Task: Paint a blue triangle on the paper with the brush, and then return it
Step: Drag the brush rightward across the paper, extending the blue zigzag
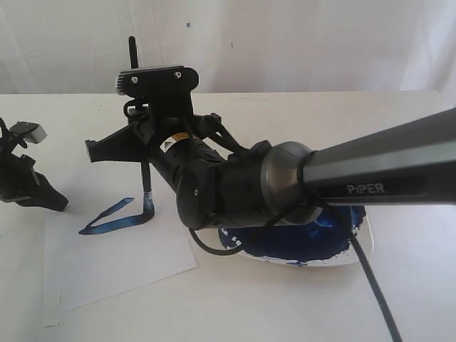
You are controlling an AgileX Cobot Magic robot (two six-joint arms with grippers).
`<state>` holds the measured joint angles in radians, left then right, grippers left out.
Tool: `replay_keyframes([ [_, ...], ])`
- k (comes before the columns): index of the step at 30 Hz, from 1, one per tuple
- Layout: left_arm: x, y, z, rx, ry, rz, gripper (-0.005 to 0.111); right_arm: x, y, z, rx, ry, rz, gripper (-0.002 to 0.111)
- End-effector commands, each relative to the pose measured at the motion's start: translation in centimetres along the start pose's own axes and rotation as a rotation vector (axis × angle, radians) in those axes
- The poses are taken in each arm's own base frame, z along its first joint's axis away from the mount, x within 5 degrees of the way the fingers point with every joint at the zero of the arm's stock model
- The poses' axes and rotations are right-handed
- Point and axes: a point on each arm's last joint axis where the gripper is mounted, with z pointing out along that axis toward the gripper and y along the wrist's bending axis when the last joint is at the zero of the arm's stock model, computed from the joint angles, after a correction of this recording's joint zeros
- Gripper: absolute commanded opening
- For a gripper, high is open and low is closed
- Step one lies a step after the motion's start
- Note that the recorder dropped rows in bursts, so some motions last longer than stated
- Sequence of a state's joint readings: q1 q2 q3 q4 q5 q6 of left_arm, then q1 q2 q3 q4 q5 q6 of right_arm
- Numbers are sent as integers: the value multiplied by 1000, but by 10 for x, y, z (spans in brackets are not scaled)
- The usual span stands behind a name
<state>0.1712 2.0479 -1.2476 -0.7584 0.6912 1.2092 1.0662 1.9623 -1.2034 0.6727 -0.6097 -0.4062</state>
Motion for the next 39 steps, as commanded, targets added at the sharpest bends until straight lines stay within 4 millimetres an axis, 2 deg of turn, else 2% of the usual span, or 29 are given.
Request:
replay_keyframes([
  [1,3,-1,3,14,25,10,0,-5,-2,-3,7,-4,-16,0],
  [13,3,-1,3,14,25,10,0,-21,-4,-7,38,-108,-14,0],
  [16,3,-1,3,14,25,10,0,-24,-2,-7,15,-155,47,0],
  [19,3,-1,3,16,26,10,0,-20,5,-2,-54,-211,60,0],
  [22,3,-1,3,16,26,10,0,-13,8,9,-55,-211,62,0],
  [27,3,-1,3,14,25,10,0,-9,9,15,-49,-223,60,0],
  [39,3,-1,3,16,26,10,0,1,9,18,-49,-178,57,0],
])
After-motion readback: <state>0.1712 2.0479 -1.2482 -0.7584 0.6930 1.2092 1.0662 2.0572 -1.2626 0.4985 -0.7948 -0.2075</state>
